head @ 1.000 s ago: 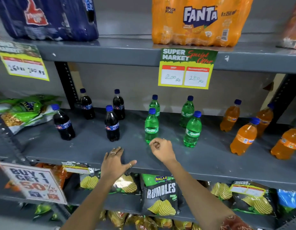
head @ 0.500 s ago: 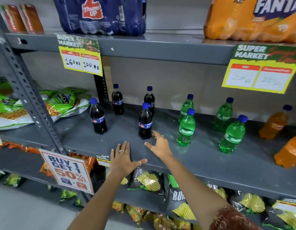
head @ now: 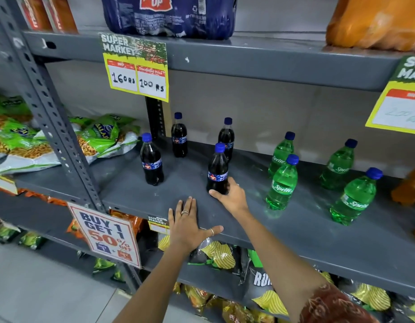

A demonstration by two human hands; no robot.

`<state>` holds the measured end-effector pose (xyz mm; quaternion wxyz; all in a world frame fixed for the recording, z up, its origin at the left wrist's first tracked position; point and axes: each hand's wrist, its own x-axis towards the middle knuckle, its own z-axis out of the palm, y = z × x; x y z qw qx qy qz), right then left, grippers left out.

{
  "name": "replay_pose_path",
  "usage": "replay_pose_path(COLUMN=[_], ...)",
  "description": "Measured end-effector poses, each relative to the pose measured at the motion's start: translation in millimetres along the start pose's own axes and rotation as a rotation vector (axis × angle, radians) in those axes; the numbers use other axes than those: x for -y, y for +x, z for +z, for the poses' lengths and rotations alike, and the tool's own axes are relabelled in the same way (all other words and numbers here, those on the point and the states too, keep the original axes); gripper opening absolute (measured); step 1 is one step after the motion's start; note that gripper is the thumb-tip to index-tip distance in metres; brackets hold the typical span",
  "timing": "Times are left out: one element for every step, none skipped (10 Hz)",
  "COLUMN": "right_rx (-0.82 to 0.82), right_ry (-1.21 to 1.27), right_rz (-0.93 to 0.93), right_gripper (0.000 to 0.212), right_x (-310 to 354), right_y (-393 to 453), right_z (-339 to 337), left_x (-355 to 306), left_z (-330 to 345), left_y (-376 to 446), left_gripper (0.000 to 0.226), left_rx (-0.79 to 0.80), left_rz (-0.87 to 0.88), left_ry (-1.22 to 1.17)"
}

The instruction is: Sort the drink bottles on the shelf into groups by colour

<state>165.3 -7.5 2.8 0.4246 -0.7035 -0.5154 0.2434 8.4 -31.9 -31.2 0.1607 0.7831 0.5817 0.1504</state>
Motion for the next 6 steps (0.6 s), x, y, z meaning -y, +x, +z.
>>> replay_pose_path(right_rx=[0.003,0.001,0.016,0.060,0.091,0.044], right_ry=[0.005,0.016,0.029,0.049,0.120,0.198], right_rz=[-0.008,-0.020,-0.007,0.013,0.067,0.080], right_gripper=[0.050,0.051,0.054,0.059,0.063,0.061], right_x=[-0.1,-0.3,-0.5,-0.4,3.5,0.0], right_y=[-1.1,-2.0,-2.5,-0.3,0.0,0.0], right_z=[-1.7,-2.2,-1.6,-4.5,-6.4,-9.3], left_x=[-2.4,-3.0,-3.8,-5.6,-5.0,-4.7], left_z=[-2.3,-3.2,-4.6,-5.9,-7.0,-5.1], left_y=[-2.1,-2.4,-1.1,-3.8,-4.4,-3.3], left_gripper=[0.116,0.116,0.114,0.114,0.115,0.115], left_rx=[-0.004,0.002,0.018,0.020,0.019,0.026], left_rz=[0.001,0.001,-0.009,-0.008,-0.010,-0.005], left_ry=[-0.002,-0.006,-0.009,-0.027,-0.010,-0.013])
